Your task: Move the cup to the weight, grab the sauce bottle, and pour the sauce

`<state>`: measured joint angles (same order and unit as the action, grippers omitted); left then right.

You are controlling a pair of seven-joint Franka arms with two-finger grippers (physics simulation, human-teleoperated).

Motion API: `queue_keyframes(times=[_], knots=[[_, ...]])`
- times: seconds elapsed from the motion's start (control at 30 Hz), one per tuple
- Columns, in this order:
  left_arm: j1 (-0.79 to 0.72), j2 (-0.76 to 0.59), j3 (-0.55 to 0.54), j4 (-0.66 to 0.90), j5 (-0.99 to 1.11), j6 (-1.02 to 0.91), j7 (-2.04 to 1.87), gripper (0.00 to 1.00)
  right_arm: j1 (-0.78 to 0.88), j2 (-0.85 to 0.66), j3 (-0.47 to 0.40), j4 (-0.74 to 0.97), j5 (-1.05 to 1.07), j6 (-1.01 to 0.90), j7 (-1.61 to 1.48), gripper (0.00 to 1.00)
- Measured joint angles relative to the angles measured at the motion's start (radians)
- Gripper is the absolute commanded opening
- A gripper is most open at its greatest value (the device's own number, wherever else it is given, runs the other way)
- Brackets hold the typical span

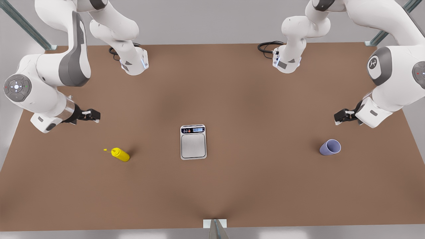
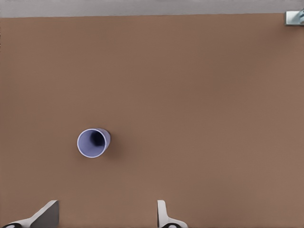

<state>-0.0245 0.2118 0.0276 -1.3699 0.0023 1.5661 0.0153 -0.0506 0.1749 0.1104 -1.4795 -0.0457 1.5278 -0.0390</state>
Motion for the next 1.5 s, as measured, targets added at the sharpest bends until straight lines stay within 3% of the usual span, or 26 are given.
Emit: queue_keyframes(times=[0.1, 0.2, 0.27, 0.43, 0.87, 0.93, 1.1, 1.23, 1.4, 1.5], knots=[[0.112, 0.063, 0.0, -0.014, 0.0, 0.051, 0.117, 1.0, -0.001, 0.014, 0.0, 0.002, 0.005, 0.0, 0.002, 1.0], [0.267, 0.249, 0.0, -0.019, -0.021, 0.248, 0.32, 1.0, -0.004, 0.014, 0.0, 0.002, 0.006, -0.001, 0.002, 1.0], [0.264, 0.265, 0.0, -0.114, -0.037, 0.383, 0.32, 1.0, -0.006, 0.011, 0.0, 0.002, -0.001, -0.005, 0.005, 1.0], [0.258, 0.262, -0.002, -0.25, -0.053, 0.47, 0.318, 1.0, 0.004, 0.008, 0.002, 0.007, 0.022, -0.018, -0.054, 1.0], [0.264, 0.389, -0.002, -0.25, -0.058, 0.509, 0.313, 1.0, 0.026, 0.02, 0.002, 0.005, 0.027, -0.018, -0.076, 1.0], [0.264, 0.402, -0.002, -0.25, -0.058, 0.509, 0.311, 0.81, 0.033, 0.019, 0.002, 0.007, 0.018, -0.017, -0.082, 1.0], [0.264, 0.433, -0.002, -0.25, -0.058, 0.53, 0.311, 0.79, 0.038, 0.02, 0.002, 0.007, 0.024, -0.017, -0.079, 1.0], [0.261, 0.452, -0.002, -0.25, -0.058, 0.538, 0.311, 0.7, 0.05, 0.03, 0.002, 0.007, 0.02, -0.017, -0.079, 1.0], [0.258, 0.463, -0.003, -0.25, -0.046, 0.558, 0.31, 0.37, 0.048, 0.035, 0.002, 0.007, 0.017, -0.017, -0.082, 1.0], [0.258, 0.462, -0.003, -0.249, -0.053, 0.558, 0.304, 0.25, 0.051, 0.035, 0.0, 0.007, 0.015, -0.015, -0.081, 1.0]])
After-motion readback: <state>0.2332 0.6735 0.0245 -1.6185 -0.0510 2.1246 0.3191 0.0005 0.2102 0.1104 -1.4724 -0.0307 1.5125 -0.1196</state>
